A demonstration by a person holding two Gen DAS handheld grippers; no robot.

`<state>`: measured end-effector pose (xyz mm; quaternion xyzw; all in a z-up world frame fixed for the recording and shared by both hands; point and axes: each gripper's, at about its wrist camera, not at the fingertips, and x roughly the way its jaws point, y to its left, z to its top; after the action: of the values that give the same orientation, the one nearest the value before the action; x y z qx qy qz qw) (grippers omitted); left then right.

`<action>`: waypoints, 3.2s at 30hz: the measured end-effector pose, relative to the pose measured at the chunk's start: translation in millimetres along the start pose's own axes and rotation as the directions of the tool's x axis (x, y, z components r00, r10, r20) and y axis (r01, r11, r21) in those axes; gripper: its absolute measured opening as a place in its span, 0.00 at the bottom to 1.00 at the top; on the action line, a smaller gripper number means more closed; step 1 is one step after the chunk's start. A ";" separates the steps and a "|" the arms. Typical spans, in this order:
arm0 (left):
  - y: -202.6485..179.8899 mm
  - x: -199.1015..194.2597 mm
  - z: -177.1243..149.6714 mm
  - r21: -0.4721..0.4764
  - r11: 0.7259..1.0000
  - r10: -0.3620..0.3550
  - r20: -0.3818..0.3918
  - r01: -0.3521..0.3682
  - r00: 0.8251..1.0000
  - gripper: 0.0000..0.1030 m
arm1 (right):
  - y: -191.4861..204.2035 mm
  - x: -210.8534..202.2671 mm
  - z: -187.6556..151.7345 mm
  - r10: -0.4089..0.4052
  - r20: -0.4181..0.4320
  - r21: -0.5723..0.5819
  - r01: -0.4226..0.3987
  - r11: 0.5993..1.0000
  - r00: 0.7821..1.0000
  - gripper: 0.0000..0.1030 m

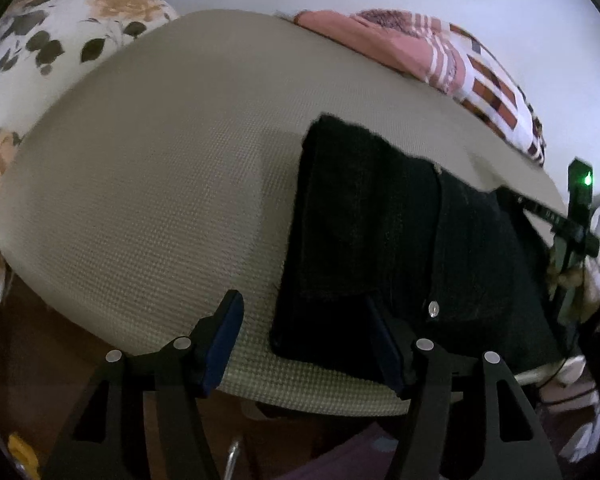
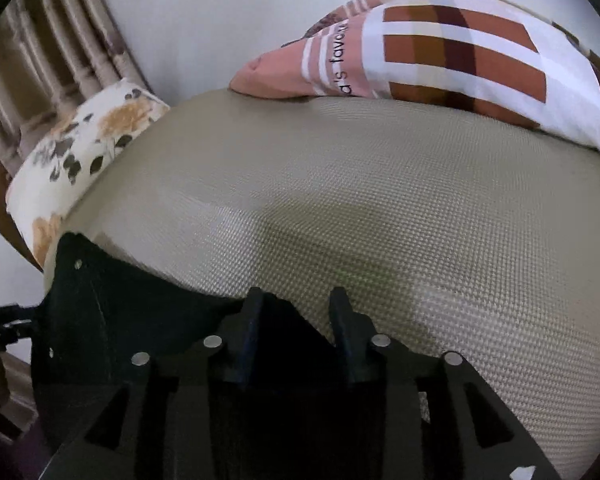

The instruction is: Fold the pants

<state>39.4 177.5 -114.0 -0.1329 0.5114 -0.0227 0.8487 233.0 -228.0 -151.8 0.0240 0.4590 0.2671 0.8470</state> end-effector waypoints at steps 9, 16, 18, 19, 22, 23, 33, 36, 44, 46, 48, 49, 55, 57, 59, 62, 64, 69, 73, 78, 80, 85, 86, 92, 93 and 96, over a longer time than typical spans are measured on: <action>28.2 -32.6 10.8 -0.091 0.995 -0.045 0.041 0.048 0.998 0.62 | 0.1 0.6 1.7 -0.017 0.010 0.005 0.017 1.000 1.000 0.44; -6.9 -26.9 1.2 0.055 0.998 0.000 -0.004 0.000 1.000 0.62 | 6.4 1.7 0.1 -0.044 0.007 -0.029 0.044 0.999 0.999 0.48; -8.8 -27.1 0.4 0.063 0.998 0.008 -0.009 -0.007 1.000 0.62 | 5.2 1.1 -0.1 -0.038 0.008 -0.024 0.038 0.999 0.999 0.48; -7.6 -26.8 0.4 0.055 0.998 0.010 -0.013 -0.009 1.000 0.62 | 4.7 1.1 -0.2 -0.037 0.008 -0.024 0.037 0.999 0.999 0.48; -1.1 -21.5 -1.6 0.012 1.000 -0.026 -0.052 0.027 0.998 0.62 | 4.6 1.0 -0.2 -0.037 0.008 -0.026 0.037 0.999 0.999 0.49; -0.8 -18.6 -2.9 0.007 0.999 -0.041 -0.069 0.042 0.997 0.61 | 4.5 0.9 0.0 -0.037 0.008 -0.026 0.037 0.999 0.999 0.49; -12.7 -16.9 3.1 0.012 0.998 -0.060 -0.035 0.060 0.998 0.27 | 5.1 -0.3 -0.4 -0.038 0.009 -0.026 0.038 0.999 0.999 0.50; -25.1 -18.0 3.8 0.104 0.995 -0.010 -0.003 0.010 1.000 0.26 | 4.7 -0.1 -0.3 -0.038 0.009 -0.027 0.038 0.999 0.999 0.50; -15.4 5.9 -5.7 0.076 0.997 0.026 -0.087 -0.019 0.996 0.43 | 6.4 -0.6 -0.2 -0.033 0.006 -0.032 0.033 0.999 0.999 0.54; -17.6 1.8 -4.4 0.085 0.994 0.074 -0.081 -0.067 0.994 0.56 | 7.9 -0.8 -0.4 -0.037 0.006 -0.038 0.037 0.999 0.999 0.57; -14.5 -5.6 0.0 0.073 0.994 0.091 -0.084 -0.084 0.992 0.61 | 10.0 -0.7 -0.3 -0.048 0.003 -0.047 0.049 0.998 0.999 0.65; -14.2 -10.0 2.1 0.063 0.994 0.098 -0.080 -0.093 0.992 0.62 | 10.8 -0.3 -0.6 -0.058 0.001 -0.050 0.058 0.997 0.998 0.71; -42.6 -38.4 12.1 0.121 0.978 0.164 0.063 -0.171 0.984 0.63 | 5.7 -2.6 -0.3 -0.045 0.006 -0.020 0.045 0.999 0.999 0.77; -60.7 -38.0 15.9 0.182 0.964 0.175 0.103 -0.192 0.979 0.62 | -2.2 -5.5 0.7 -0.035 0.021 0.024 0.034 0.999 0.999 0.77; -80.5 -31.8 19.5 0.247 0.948 0.172 0.127 -0.199 0.977 0.63 | -11.8 -8.9 1.4 -0.023 0.037 0.079 0.020 0.997 0.999 0.78; -107.4 -15.9 23.3 0.329 0.915 0.184 0.173 -0.233 0.968 0.63 | -27.3 -14.3 0.7 -0.010 0.067 0.170 -0.001 0.986 0.998 0.79; -118.5 -3.8 24.2 0.374 0.885 0.213 0.201 -0.276 0.956 0.63 | -32.8 -16.8 0.2 -0.004 0.080 0.203 -0.013 0.979 0.997 0.79; -127.8 17.9 27.3 0.401 0.867 0.237 0.189 -0.295 0.953 0.63 | -27.4 -15.4 1.1 -0.025 0.071 0.181 0.012 0.983 0.997 0.81; -134.1 19.6 23.7 0.409 0.860 0.243 0.199 -0.306 0.949 0.63 | -28.0 -17.2 1.9 -0.045 0.053 0.195 0.034 0.980 0.998 0.82; -141.7 16.3 15.6 0.435 0.837 0.252 0.228 -0.330 0.940 0.63 | -29.6 -69.6 -17.7 -0.069 0.163 0.308 0.015 0.951 0.984 0.82; -144.5 16.6 13.8 0.445 0.831 0.253 0.230 -0.333 0.940 0.63 | -30.6 -105.9 -38.6 -0.062 0.223 0.332 -0.016 0.943 0.973 0.82; -154.1 15.9 8.1 0.462 0.820 0.252 0.240 -0.339 0.937 0.63 | -44.2 -180.2 -103.0 -0.130 0.253 0.386 0.023 0.922 0.959 0.82; -156.3 15.8 6.7 0.468 0.815 0.253 0.242 -0.341 0.937 0.63 | -48.4 -189.4 -111.5 -0.150 0.249 0.396 0.041 0.917 0.957 0.82; -167.5 15.5 -3.0 0.497 0.792 0.252 0.262 -0.354 0.931 0.63 | -103.9 -283.4 -216.1 -0.418 0.203 0.567 0.242 0.787 0.886 0.82; -168.9 15.6 -4.4 0.499 0.789 0.254 0.266 -0.358 0.930 0.63 | -114.8 -295.3 -231.5 -0.445 0.192 0.608 0.250 0.753 0.875 0.82; -171.4 13.3 -7.3 0.494 0.787 0.253 0.288 -0.370 0.924 0.63 | -134.1 -329.2 -276.3 -0.498 0.193 0.716 0.225 0.660 0.845 0.79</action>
<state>56.1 8.5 -86.0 0.1961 0.4081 -0.0108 0.8916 -71.1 -555.6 -98.0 0.2829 0.3488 -0.1031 0.8875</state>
